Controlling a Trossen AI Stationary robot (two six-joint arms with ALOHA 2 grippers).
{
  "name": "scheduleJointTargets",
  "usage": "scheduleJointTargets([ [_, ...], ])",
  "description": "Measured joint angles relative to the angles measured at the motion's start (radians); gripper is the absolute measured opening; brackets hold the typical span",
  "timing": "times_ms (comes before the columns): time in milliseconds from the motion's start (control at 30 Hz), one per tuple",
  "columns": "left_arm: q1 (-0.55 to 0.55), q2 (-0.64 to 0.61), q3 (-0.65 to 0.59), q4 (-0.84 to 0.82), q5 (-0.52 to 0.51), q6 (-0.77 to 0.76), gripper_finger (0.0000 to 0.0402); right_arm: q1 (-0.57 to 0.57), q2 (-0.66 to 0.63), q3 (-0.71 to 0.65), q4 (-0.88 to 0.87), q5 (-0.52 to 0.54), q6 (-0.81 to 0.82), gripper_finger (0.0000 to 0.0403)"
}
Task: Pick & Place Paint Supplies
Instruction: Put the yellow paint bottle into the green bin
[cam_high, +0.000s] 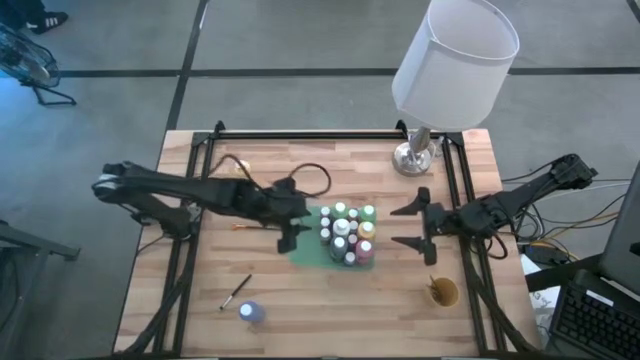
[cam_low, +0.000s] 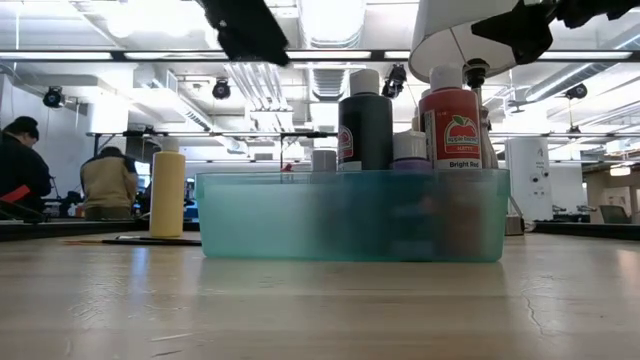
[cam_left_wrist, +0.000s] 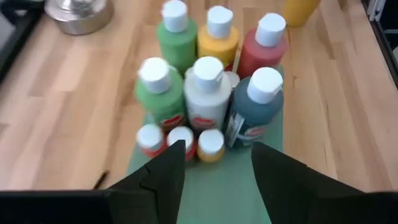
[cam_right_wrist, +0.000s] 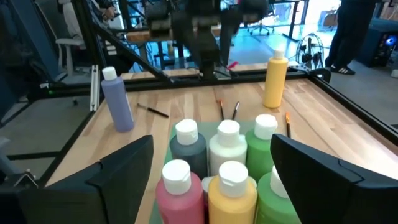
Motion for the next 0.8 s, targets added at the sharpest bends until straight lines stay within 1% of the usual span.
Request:
scheduleJointTargets([
  [133, 0.0, -0.097, 0.003, -0.086, -0.056, 0.0, 0.0188, 0.0, 0.025, 0.0, 0.001, 0.001, 0.0, 0.0304],
  [267, 0.0, -0.196, -0.005, -0.154, -0.169, 0.002, 0.0188, 0.0, 0.046, 0.0, 0.006, 0.001, -0.003, 0.0291],
  [433, 0.0, -0.284, -0.031, -0.127, -0.282, -0.044, 0.0188, 0.0, 0.052, 0.0, 0.042, 0.022, -0.029, 0.0279],
  [633, 0.001, -0.318, -0.036, -0.134, -0.438, -0.075, 0.0188, -0.001, 0.051, 0.0, 0.076, 0.025, -0.055, 0.0265],
  [700, 0.001, -0.319, -0.036, -0.153, -0.489, -0.022, 0.0188, 0.0, 0.052, 0.0, 0.075, 0.025, -0.054, 0.026],
  [800, 0.001, -0.311, -0.036, -0.165, -0.602, 0.038, 0.0188, 0.0, 0.052, 0.0, 0.075, 0.025, -0.054, 0.0253],
])
